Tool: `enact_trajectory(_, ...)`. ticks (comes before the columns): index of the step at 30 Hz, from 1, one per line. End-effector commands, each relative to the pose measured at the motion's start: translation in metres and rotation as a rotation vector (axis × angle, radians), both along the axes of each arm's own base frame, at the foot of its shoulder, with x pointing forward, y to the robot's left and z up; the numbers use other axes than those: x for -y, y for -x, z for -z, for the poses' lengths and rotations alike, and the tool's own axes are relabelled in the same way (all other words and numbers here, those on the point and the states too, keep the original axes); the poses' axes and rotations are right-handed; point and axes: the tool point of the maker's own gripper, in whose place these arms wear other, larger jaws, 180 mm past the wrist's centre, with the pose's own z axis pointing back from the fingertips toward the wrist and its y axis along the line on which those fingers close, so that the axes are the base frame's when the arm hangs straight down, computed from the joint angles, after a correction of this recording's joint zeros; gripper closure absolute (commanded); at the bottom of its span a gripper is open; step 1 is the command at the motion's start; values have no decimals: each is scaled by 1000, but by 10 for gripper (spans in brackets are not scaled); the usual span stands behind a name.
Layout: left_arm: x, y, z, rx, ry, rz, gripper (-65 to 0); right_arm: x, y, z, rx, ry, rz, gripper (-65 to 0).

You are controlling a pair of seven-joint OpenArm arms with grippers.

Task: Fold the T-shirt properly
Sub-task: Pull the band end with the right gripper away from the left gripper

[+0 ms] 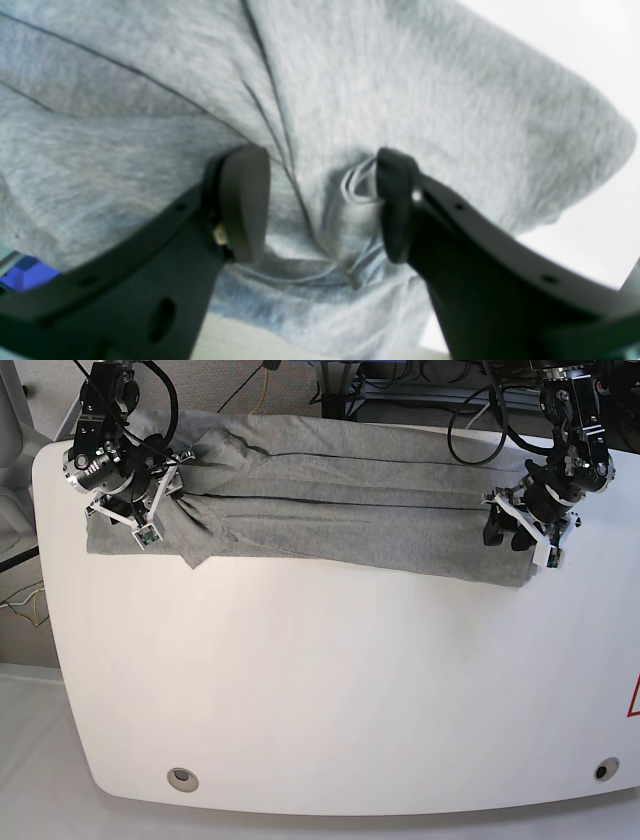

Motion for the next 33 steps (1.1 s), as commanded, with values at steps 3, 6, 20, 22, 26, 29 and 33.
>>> enact_trajectory(3, -2, -8, -12, 47, -2, 4, -291, 14, -5, -20, 64, 36, 16, -333)
enact_trajectory(6, -2, -8, -12, 47, -2, 4, -291, 23, -6, -24, 77, 52, 21, -333)
enact_trajectory(20, -2, -8, -12, 46, -2, 3, -291, 46, 3, -23, 61, 81, 47, -329)
enact_trajectory(22, -2, -8, -12, 46, 0, 3, -291, 43, 3, -21, 56, 77, 40, -310)
enact_trajectory(26, -2, -8, -12, 46, 0, 3, -291, 26, 1, -15, 62, 41, 10, -214)
enact_trajectory(29, -2, -8, -12, 46, 0, 3, -291, 21, 0, -12, 71, 19, 8, -106)
enact_trajectory(33, -2, -8, -12, 46, 0, 3, -291, 19, 7, 6, 24, -19, 36, 0)
